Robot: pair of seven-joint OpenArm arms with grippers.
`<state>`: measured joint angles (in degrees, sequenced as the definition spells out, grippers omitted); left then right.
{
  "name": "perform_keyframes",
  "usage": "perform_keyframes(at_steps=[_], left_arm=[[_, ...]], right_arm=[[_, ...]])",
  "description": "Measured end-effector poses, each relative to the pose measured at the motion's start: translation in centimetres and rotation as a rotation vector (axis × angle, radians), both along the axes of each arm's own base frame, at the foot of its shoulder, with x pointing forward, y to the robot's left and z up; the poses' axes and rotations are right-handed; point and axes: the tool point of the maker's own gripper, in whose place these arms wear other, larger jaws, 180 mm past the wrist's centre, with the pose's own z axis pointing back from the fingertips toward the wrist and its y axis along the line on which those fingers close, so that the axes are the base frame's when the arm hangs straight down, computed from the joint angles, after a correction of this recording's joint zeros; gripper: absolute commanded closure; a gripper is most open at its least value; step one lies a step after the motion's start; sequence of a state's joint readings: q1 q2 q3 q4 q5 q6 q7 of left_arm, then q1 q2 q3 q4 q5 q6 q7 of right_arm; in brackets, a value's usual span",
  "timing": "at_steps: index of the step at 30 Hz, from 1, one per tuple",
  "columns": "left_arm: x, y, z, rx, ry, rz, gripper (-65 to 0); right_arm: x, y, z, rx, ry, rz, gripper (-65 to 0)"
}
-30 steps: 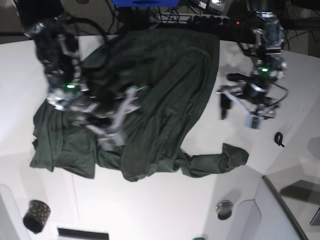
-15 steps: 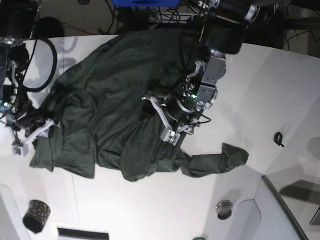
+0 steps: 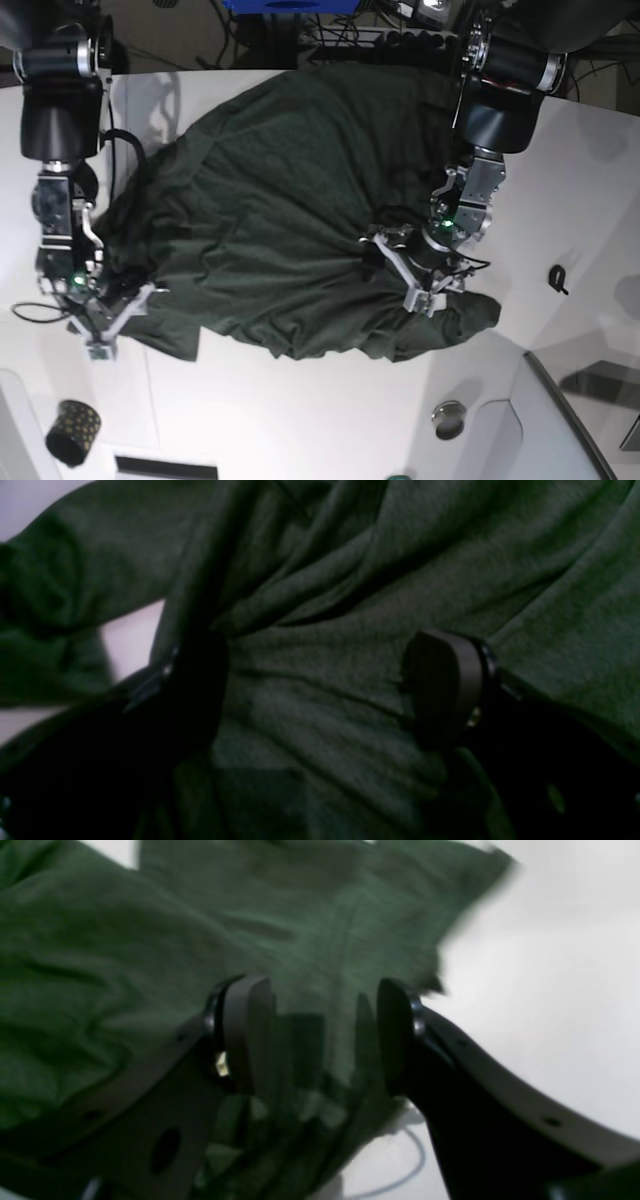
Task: Layout the t-shirt on the table in an organized manner, then fold the t-shirt properly
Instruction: 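Grasp opposite edges of the green shirt with both grippers, then pull the shirt edges apart with both grippers, then release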
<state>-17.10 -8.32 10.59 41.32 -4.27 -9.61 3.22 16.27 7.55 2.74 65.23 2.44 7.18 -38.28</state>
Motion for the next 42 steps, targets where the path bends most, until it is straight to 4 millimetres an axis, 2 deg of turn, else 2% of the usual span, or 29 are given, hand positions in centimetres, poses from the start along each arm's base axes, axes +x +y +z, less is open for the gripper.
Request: perform_keyframes(at_steps=[6,10,15,17,19,20,23,25,28,33,36,39,40,42], left_arm=[[0.1,2.1,0.3,0.036,0.001,0.012,-54.8],[0.2,2.5,0.3,0.042,0.001,0.014,-54.8],[0.2,2.5,0.3,0.045,0.002,0.015,-54.8],[0.2,2.5,0.3,0.047,0.001,0.014,-54.8],[0.2,2.5,0.3,0.047,0.001,0.014,-54.8],[0.2,2.5,0.4,0.047,0.001,0.014,-54.8],[0.2,2.6,0.3,0.048,0.001,0.014,-54.8],[0.1,2.7,0.3,0.05,0.001,0.015,-54.8],[0.1,3.3,0.3,0.06,0.006,0.017,-54.8],[0.0,4.6,0.5,0.077,0.001,0.027,-54.8],[0.1,5.0,0.6,0.087,0.001,0.028,-54.8],[0.2,5.2,0.7,0.088,0.0,0.031,-54.8],[0.2,5.2,0.7,0.088,-0.002,0.031,-54.8],[0.2,5.3,0.7,0.094,0.002,0.03,-54.8]], right_arm=[[2.1,-1.0,-0.7,-0.113,0.049,-0.046,-31.5],[2.1,0.5,-2.1,-0.114,0.073,-0.026,-31.5],[1.6,0.4,-3.9,-0.12,0.108,-0.016,-29.6],[1.6,0.4,-4.1,-0.115,0.101,-0.018,-20.4],[1.6,0.4,-4.1,-0.115,0.1,-0.019,-3.9],[1.7,0.3,-3.9,-0.116,0.096,-0.019,0.0],[2.2,0.0,-2.0,-0.133,0.022,-0.022,-0.9],[1.6,-0.4,-0.6,-0.151,-0.019,-0.029,-0.6],[-0.4,-1.6,1.7,-0.166,-0.043,-0.068,-0.6],[-7.0,-7.0,4.2,-0.192,-0.044,-0.249,-0.6],[-12.0,-8.0,3.0,-0.203,0.009,-0.301,-0.6],[-16.8,-7.8,0.6,-0.153,0.089,-0.385,-0.8],[-18.1,-8.0,0.0,-0.138,0.117,-0.418,-0.8],[-19.5,-8.9,-0.5,-0.132,0.131,-0.476,-0.8]])
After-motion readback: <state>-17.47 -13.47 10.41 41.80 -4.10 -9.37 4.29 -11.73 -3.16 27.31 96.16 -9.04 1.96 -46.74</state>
